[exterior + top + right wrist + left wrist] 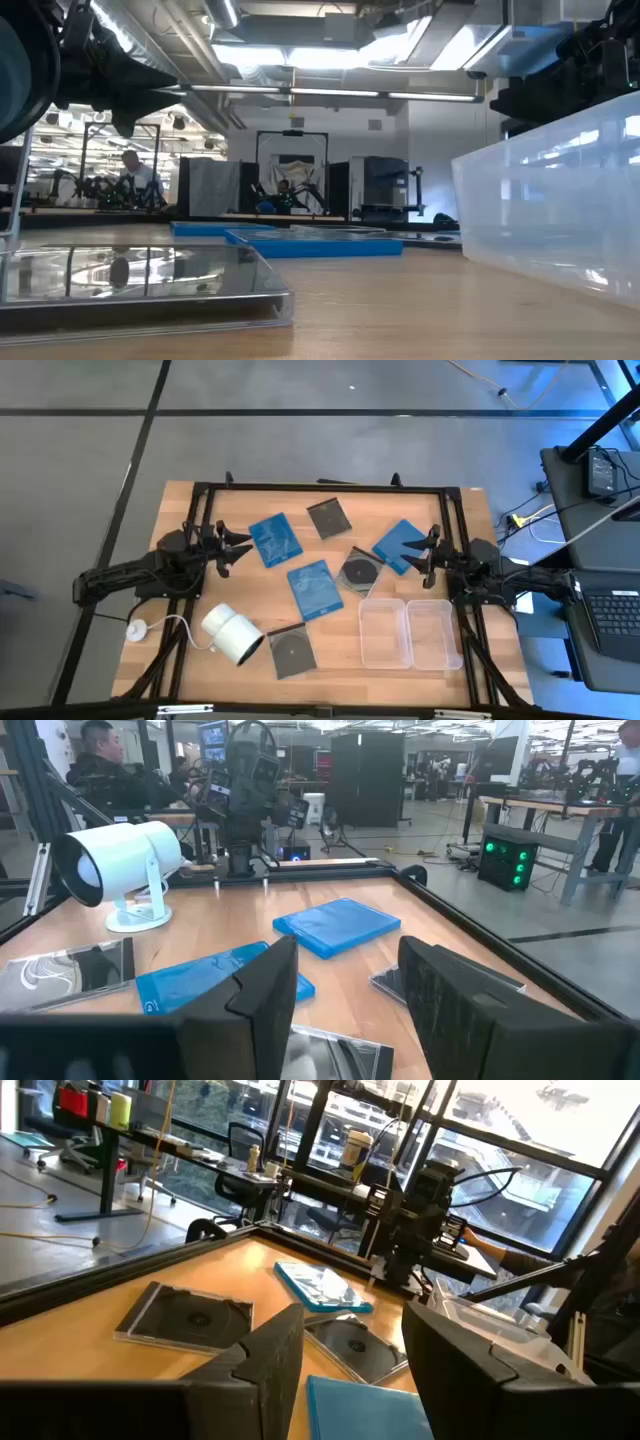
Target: Pick & place jewel cases by type
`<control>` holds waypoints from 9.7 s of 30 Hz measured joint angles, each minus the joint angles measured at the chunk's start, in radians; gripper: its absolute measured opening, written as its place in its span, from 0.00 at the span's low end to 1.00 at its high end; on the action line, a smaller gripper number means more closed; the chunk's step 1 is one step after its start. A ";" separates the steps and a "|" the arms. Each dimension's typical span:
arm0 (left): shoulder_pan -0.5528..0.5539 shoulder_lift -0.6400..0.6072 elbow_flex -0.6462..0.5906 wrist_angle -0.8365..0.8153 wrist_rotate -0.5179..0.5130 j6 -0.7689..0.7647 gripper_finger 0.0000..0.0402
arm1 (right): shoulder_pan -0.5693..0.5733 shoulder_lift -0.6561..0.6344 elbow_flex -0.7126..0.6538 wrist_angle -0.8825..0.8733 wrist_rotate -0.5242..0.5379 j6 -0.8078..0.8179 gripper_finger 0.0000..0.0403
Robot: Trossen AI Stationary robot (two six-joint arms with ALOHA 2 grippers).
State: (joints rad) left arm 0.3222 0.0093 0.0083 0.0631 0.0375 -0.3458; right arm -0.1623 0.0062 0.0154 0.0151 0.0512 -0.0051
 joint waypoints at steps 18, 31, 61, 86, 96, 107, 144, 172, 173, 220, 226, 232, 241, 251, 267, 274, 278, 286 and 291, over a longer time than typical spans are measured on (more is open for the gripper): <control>0.000 0.000 0.000 0.000 0.000 0.000 0.42 | 0.000 0.000 0.000 0.000 0.000 0.000 0.44; 0.000 0.000 0.000 0.000 0.000 0.000 0.42 | 0.000 0.000 0.000 0.000 0.000 0.000 0.44; 0.000 0.000 0.000 0.000 0.000 0.000 0.42 | 0.000 0.000 0.000 0.000 0.000 0.000 0.44; 0.000 0.000 0.000 0.000 0.000 0.000 0.42 | 0.000 0.000 0.000 0.000 0.000 0.000 0.44; 0.000 0.000 0.000 0.000 0.000 0.000 0.42 | 0.000 0.000 0.000 0.000 0.000 0.000 0.44; 0.000 0.000 0.000 0.000 0.000 0.000 0.42 | 0.000 0.000 0.000 0.000 0.000 0.000 0.44; 0.000 0.000 0.000 0.092 -0.019 0.104 0.42 | 0.000 0.000 0.000 0.001 0.000 0.000 0.44; 0.000 0.000 0.000 0.210 -0.045 0.143 0.42 | 0.000 0.000 0.000 0.018 0.113 -0.003 0.44; 0.000 0.000 0.000 0.211 -0.045 0.141 0.42 | 0.000 0.000 0.000 0.018 0.113 -0.003 0.44; 0.025 0.433 0.079 0.134 -0.376 -0.094 0.42 | -0.033 0.000 0.000 0.118 0.244 -0.002 0.44; 0.077 0.587 0.178 0.037 -0.287 -0.166 0.42 | -0.053 0.000 0.000 0.200 0.244 -0.004 0.44; 0.120 0.754 0.246 -0.027 -0.154 -0.167 0.42 | -0.063 0.000 0.000 0.276 0.244 -0.045 0.44; 0.138 0.937 0.367 -0.296 -0.043 -0.064 0.42 | -0.065 0.010 0.000 0.350 0.244 -0.059 0.44; 0.138 1.000 0.469 -0.494 -0.013 -0.025 0.42 | -0.065 0.261 0.082 0.490 0.212 -0.109 0.44; 0.138 1.151 0.468 -0.530 -0.071 -0.034 0.42 | -0.128 1.121 0.639 0.256 0.195 -0.183 0.44; 0.138 1.243 0.468 -0.530 -0.073 -0.034 0.42 | -0.177 1.482 0.890 0.214 0.011 -0.289 0.44; 0.137 1.277 0.472 -0.523 -0.085 -0.036 0.42 | -0.181 1.655 1.050 0.170 -0.001 -0.289 0.44; 0.137 1.279 0.468 -0.504 -0.096 -0.038 0.42 | -0.181 1.941 1.348 -0.056 -0.082 -0.144 0.44; 0.137 1.278 0.467 -0.499 -0.099 -0.038 0.42 | -0.190 2.068 1.467 -0.124 -0.260 0.002 0.44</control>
State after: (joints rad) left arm 0.4591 1.2873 0.4757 -0.4357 -0.0611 -0.3836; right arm -0.3519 2.0740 1.4820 -0.1086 -0.2086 -0.0028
